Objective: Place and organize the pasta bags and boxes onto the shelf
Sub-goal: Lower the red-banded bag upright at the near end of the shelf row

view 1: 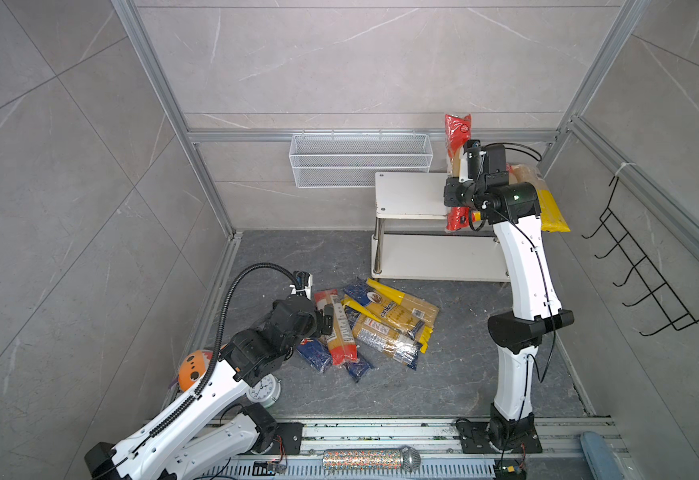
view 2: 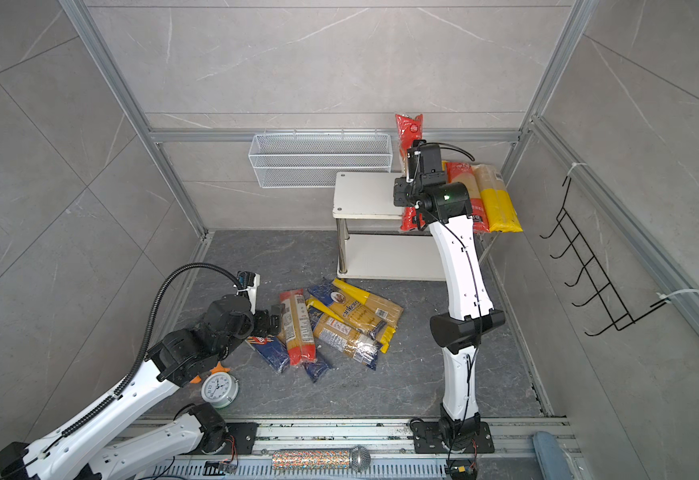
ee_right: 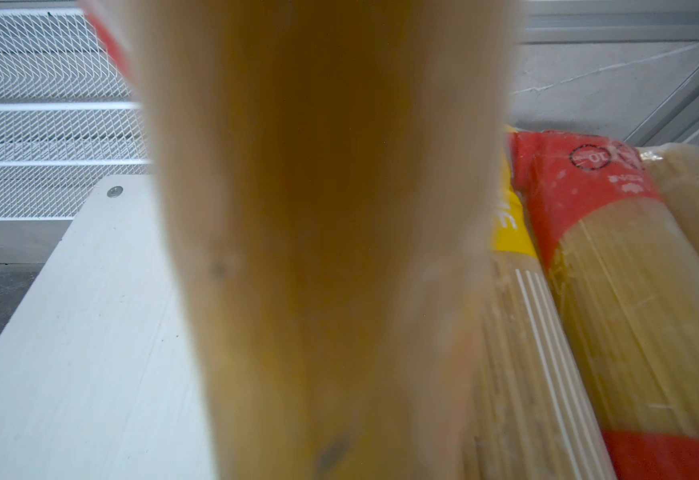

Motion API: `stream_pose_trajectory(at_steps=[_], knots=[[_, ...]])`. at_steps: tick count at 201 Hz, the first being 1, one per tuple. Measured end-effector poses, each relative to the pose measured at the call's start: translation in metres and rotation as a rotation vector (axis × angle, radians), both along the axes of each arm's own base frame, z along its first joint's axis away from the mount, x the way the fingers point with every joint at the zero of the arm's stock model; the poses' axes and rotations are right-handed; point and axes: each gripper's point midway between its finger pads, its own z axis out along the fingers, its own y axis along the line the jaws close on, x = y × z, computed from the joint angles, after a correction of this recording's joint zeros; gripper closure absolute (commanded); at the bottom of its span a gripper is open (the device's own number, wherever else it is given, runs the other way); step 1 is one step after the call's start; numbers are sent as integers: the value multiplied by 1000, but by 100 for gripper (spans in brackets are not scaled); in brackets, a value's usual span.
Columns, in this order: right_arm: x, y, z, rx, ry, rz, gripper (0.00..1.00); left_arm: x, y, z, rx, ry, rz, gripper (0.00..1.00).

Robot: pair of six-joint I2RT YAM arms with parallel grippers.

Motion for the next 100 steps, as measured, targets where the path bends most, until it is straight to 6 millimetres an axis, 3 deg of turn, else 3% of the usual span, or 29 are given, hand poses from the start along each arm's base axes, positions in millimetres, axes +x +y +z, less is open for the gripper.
stream_pose_trajectory(at_steps=[31,57,100], knots=[[12,-1,-4,1,-13,-14,43,1,-1,0,7,-2,-5,0],[26,-3,-11,0,-24,-32,41,1,-1,0,7,-3,-6,0],[29,-5,-6,3,-47,-41,41,2,4,4,10,-23,15,0]])
